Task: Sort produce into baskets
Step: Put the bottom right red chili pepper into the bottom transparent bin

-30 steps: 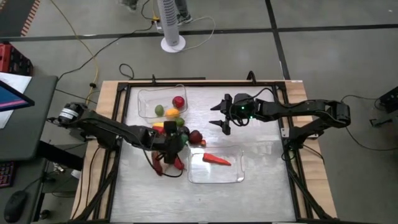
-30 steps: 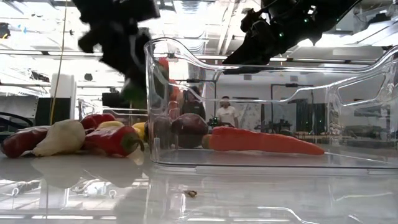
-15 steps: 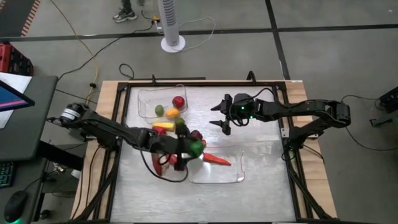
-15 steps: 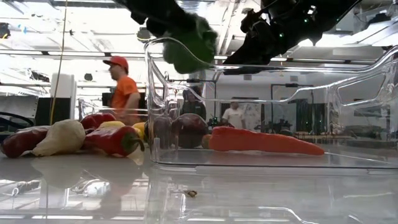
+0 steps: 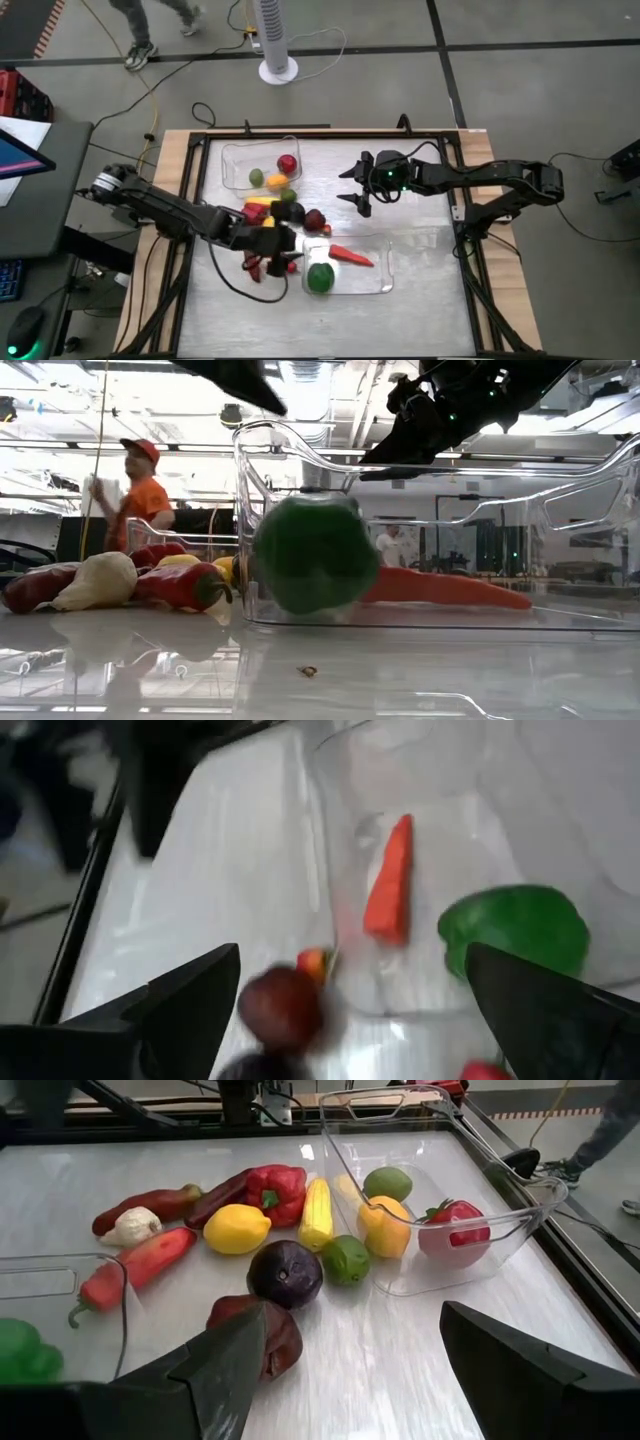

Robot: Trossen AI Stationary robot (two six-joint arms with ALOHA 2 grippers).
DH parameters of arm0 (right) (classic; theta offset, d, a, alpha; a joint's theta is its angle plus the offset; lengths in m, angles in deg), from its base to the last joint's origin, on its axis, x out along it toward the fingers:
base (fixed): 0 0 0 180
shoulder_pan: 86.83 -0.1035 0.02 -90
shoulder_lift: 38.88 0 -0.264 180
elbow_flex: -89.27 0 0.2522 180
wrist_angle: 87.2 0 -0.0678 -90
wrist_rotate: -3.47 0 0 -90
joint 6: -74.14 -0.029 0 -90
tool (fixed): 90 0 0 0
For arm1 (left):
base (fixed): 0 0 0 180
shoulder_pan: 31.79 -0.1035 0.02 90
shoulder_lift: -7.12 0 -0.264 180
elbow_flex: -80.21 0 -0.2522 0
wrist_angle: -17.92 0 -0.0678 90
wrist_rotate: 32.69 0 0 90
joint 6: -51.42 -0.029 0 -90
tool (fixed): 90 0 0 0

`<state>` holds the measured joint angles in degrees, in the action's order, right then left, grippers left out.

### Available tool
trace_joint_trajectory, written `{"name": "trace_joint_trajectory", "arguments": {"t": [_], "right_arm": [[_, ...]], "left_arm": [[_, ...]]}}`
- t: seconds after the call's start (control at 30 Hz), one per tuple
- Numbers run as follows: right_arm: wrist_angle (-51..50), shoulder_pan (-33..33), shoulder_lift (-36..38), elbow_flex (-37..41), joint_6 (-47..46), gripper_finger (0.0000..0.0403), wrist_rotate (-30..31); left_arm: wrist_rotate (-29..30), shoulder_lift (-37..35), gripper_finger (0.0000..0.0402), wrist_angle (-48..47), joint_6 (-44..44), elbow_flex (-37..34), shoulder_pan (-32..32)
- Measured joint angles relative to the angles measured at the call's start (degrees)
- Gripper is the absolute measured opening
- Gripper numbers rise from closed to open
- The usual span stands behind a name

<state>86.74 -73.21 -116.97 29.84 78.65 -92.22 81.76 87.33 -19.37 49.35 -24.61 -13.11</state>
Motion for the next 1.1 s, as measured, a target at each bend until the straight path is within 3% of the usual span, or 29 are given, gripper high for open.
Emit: {"name": "trace_joint_trajectory", "arguments": {"t": [0.2, 0.37, 0.53, 0.77, 0.9, 1.1], "right_arm": [[0.02, 0.00, 0.00, 0.00, 0.00, 0.0325, 0.00], [0.62, 0.00, 0.00, 0.00, 0.00, 0.0325, 0.00], [1.09, 0.00, 0.00, 0.00, -0.42, 0.0325, 0.04], [0.58, 0.00, 0.00, 0.00, -0.43, 0.0325, 0.09], [0.01, 0.00, 0.00, 0.00, -0.20, 0.0325, 0.22], [0.02, 0.00, 0.00, 0.00, -0.17, 0.0325, 0.24]], "left_arm": [[-0.38, -5.79, 0.0370, -8.38, 11.73, -7.23, 0.09], [-5.67, -5.46, 0.0370, -8.76, 19.12, -13.41, 1.76], [-6.04, 0.61, 0.0370, -1.45, 17.95, -17.98, 3.03], [-4.61, 9.53, 0.0364, 3.56, 13.60, -18.07, 3.10], [-4.56, 12.35, 0.0326, 5.12, 11.74, -17.93, 3.17], [-5.04, 11.57, 0.0236, 5.00, 11.11, -18.03, 3.16]]}}
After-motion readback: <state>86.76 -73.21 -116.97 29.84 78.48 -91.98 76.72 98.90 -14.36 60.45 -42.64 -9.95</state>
